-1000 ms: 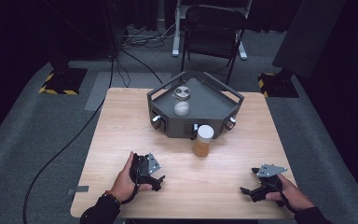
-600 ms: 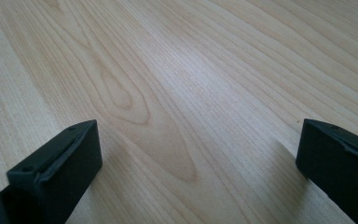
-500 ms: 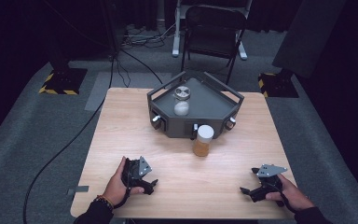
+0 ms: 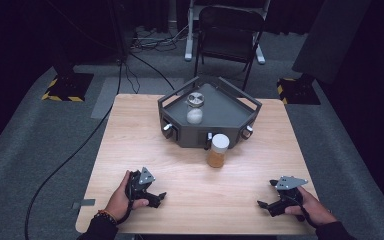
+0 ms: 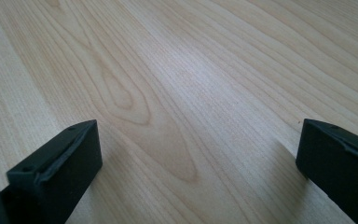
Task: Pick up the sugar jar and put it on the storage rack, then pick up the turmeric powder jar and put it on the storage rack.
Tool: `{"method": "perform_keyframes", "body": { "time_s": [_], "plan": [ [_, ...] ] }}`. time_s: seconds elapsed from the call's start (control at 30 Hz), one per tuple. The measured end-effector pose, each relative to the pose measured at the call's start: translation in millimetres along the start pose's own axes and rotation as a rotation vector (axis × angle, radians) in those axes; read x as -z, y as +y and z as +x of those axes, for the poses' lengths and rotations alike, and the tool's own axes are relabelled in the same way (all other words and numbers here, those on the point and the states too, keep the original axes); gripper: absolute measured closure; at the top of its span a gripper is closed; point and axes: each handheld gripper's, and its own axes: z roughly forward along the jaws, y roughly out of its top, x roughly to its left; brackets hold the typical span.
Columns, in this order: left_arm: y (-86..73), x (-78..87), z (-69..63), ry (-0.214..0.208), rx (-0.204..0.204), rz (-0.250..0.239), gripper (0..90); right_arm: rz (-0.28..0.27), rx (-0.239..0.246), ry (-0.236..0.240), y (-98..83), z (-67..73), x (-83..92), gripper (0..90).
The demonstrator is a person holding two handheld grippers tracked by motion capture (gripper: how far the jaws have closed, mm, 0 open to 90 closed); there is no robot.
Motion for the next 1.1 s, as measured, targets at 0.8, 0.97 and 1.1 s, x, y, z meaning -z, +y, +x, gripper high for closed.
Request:
{"method": "perform_keyframes", "body": {
  "time_s": [0.8, 0.97, 1.1],
  "plan": [
    [-0.1, 0.1, 2.8, -0.011, -0.008, 0.001, 0.0, 0.001, 0.007, 0.007, 0.6, 1.5, -0.5, 0.0],
    [0.0, 0.1, 3.0, -0.011, -0.009, 0.001, 0.0, 0.000, 0.006, 0.004, 0.3, 2.5, 0.1, 0.1],
    [0.0, 0.1, 2.9, -0.011, -0.009, 0.001, 0.0, 0.039, 0.019, -0.017, 11.0, 8.2, 0.7, 0.5]
  ]
}}
